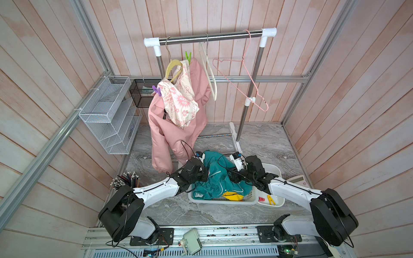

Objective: Remove the clothespins securing jackets to the hanger
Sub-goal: Adjust the jacket in the basket.

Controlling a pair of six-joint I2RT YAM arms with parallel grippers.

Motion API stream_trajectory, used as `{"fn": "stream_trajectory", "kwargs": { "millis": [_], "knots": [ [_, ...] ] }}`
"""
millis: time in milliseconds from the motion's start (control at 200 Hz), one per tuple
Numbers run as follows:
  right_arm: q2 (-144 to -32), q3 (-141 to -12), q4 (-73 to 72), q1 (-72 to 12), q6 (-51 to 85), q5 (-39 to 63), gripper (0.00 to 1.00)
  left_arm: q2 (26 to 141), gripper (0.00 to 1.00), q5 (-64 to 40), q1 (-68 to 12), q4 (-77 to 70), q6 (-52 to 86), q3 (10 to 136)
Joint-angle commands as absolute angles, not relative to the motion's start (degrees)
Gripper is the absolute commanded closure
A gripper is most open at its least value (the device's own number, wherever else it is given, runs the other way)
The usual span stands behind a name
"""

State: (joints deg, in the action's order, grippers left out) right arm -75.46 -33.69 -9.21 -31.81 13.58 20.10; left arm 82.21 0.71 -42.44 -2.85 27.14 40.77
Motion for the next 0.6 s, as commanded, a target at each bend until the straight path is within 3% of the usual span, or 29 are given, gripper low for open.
{"fn": "stream_trajectory", "kwargs": {
  "millis": [0,595],
  "knots": [
    [-73.7,-34.8,-4.6,-30.4,13.5,15.3,0.53,83.3,0.87,4.4,-44.3,2.4,27.7,38.4],
    [-70.3,-41.9,-15.2,-30.1,20.2,14.1,0.38,89.1,0.87,8.7,-46.1,2.6,27.9,37.9]
  ]
}}
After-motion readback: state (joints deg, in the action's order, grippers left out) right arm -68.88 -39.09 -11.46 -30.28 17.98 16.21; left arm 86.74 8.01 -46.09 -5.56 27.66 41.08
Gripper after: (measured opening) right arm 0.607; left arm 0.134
